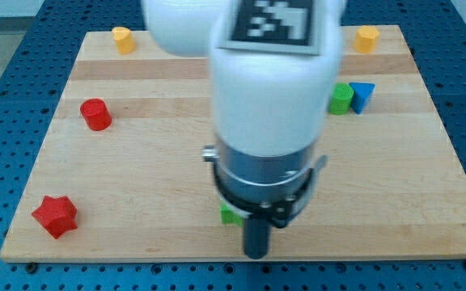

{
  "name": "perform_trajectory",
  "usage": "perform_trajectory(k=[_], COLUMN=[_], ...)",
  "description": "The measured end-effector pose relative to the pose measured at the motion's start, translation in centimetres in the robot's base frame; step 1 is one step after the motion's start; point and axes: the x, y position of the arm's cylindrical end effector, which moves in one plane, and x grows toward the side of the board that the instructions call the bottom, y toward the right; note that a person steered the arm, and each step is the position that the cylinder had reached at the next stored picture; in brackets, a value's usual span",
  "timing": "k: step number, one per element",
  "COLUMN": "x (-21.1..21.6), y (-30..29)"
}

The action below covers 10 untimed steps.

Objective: Push the green star to the bottom left side of the blue cube

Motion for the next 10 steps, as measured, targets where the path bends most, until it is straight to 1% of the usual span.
perform_trajectory(k=[1, 3, 4, 6, 7, 8, 10], x=[-0.5, -4.5, -6.2, -10.7, -13.7, -16.5, -17.2], y=[-1.1, -1.1, -2.3, -2.5, -2.5, -2.0, 1.7])
